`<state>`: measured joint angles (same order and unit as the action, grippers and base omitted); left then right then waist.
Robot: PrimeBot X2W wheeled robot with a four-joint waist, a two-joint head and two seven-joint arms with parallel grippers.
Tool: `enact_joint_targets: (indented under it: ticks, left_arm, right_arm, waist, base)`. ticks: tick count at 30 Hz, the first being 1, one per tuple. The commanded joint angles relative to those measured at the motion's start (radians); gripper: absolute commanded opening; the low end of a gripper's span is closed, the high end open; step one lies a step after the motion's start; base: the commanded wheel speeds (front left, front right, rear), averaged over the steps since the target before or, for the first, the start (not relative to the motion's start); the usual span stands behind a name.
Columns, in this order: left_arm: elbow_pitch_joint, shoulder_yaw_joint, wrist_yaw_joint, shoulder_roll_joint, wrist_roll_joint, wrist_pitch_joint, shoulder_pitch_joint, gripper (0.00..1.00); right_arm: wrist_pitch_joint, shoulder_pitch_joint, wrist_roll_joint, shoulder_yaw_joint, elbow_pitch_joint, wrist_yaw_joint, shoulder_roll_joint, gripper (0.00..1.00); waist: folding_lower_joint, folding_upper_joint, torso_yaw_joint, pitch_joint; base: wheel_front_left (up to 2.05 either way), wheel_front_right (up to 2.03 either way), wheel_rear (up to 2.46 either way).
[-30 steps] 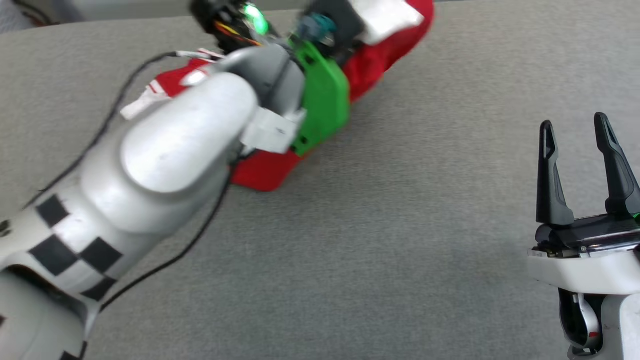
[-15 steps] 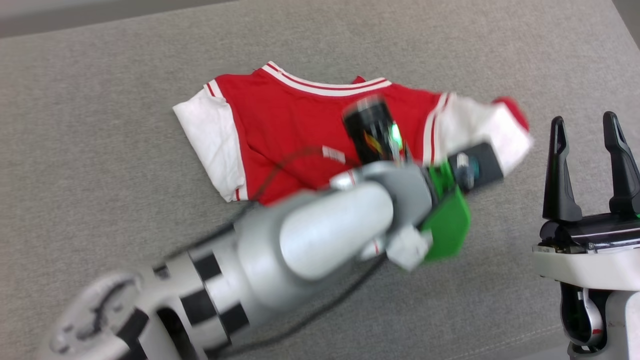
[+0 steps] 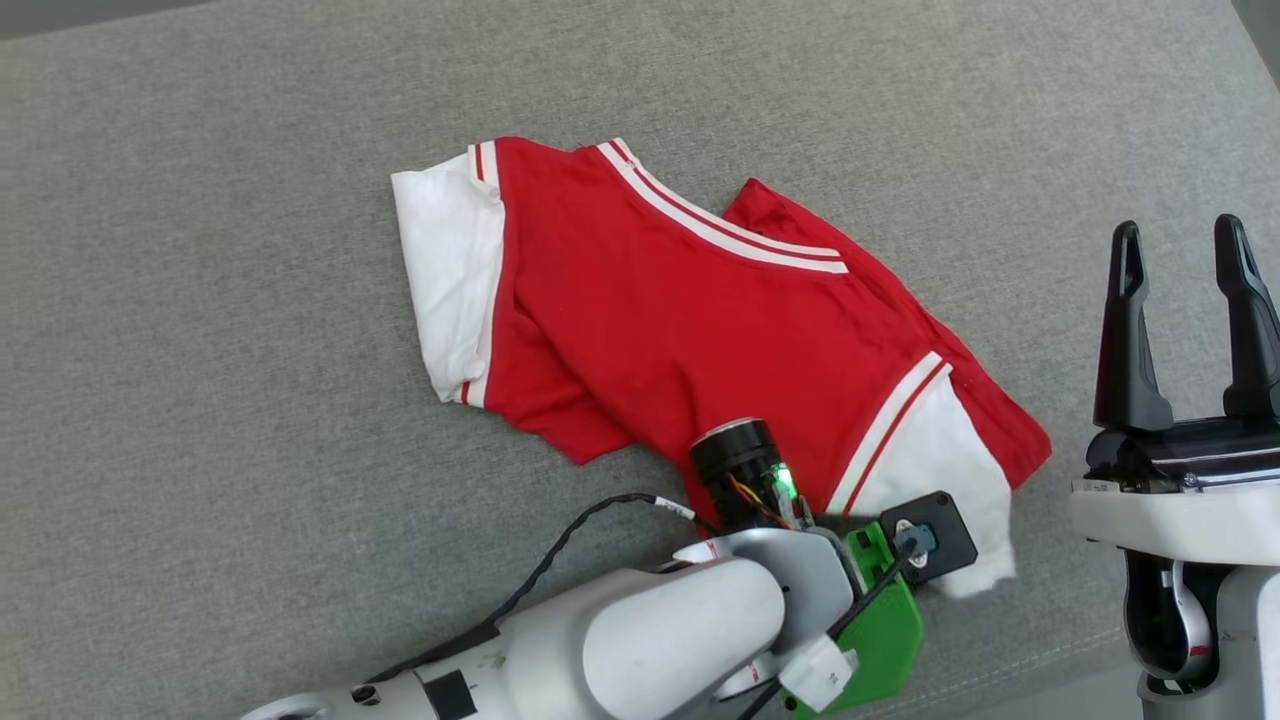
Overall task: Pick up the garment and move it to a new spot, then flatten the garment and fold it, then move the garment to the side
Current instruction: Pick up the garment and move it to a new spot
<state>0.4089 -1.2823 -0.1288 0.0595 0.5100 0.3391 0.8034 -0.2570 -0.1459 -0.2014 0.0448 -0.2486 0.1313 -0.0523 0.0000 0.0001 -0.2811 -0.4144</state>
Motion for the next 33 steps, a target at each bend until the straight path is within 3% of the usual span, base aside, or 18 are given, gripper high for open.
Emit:
enact_joint_targets:
  ticks: [1, 8, 18, 24, 28, 33]
  left_arm:
    - [-0.003, 0.002, -0.002, -0.008, -0.014, -0.046, 0.012, 1.00]
    - [-0.009, 0.010, 0.006, -0.009, -0.008, -0.340, 0.099, 1.00]
    - [0.100, 0.133, 0.225, -0.002, 0.012, -0.549, 0.086, 1.00]
    - [0.071, 0.272, 0.348, 0.084, 0.015, -0.599, 0.003, 1.00]
    - [-0.065, 0.413, 0.438, 0.160, -0.042, -0.600, -0.101, 1.00]
    - [-0.203, 0.549, 0.504, 0.235, -0.123, -0.601, -0.265, 1.00]
  right_arm:
    - [-0.005, -0.004, -0.001, 0.005, 0.006, -0.001, 0.002, 1.00]
    - [-0.005, 0.034, 0.006, 0.039, 0.026, -0.001, 0.002, 1.00]
    - [-0.005, 0.105, 0.027, 0.046, 0.047, -0.001, 0.002, 1.00]
    - [-0.005, 0.148, 0.031, 0.051, 0.053, -0.001, 0.002, 1.00]
    - [-0.005, 0.172, 0.036, 0.059, 0.057, -0.001, 0.002, 1.00]
    - [-0.005, 0.193, 0.043, 0.071, 0.063, -0.001, 0.002, 1.00]
  waist:
    - [0.0000, -0.0001, 0.020, 0.020]
    - [0.0000, -0.0001, 0.086, 0.111]
    - [0.0000, -0.0001, 0.165, 0.233]
    - [0.0000, -0.0001, 0.198, 0.284]
    - [0.0000, -0.0001, 0.222, 0.308]
    - [0.0000, -0.0001, 0.248, 0.334]
  base:
    - [0.00, 0.00, 0.00]
    - [0.00, 0.00, 0.00]
    - [0.00, 0.00, 0.00]
    - [0.00, 0.00, 0.00]
    - [0.00, 0.00, 0.00]
    - [0.00, 0.00, 0.00]
